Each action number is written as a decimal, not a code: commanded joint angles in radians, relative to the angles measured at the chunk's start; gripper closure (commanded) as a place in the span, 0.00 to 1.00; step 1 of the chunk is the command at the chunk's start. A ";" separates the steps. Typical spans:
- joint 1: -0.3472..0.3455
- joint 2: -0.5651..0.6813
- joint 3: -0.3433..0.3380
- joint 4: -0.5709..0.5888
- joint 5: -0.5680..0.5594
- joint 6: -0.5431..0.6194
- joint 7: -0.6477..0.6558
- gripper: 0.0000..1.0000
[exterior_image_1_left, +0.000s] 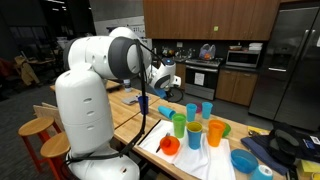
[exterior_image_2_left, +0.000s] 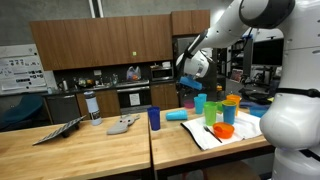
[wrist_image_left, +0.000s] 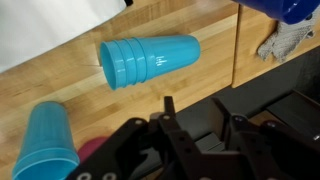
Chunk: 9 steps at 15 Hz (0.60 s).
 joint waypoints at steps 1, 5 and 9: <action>0.009 0.000 -0.008 0.000 -0.003 -0.002 0.004 0.58; 0.008 0.006 -0.007 -0.003 -0.003 -0.001 0.003 0.36; 0.008 0.006 -0.008 -0.003 -0.003 -0.001 0.003 0.08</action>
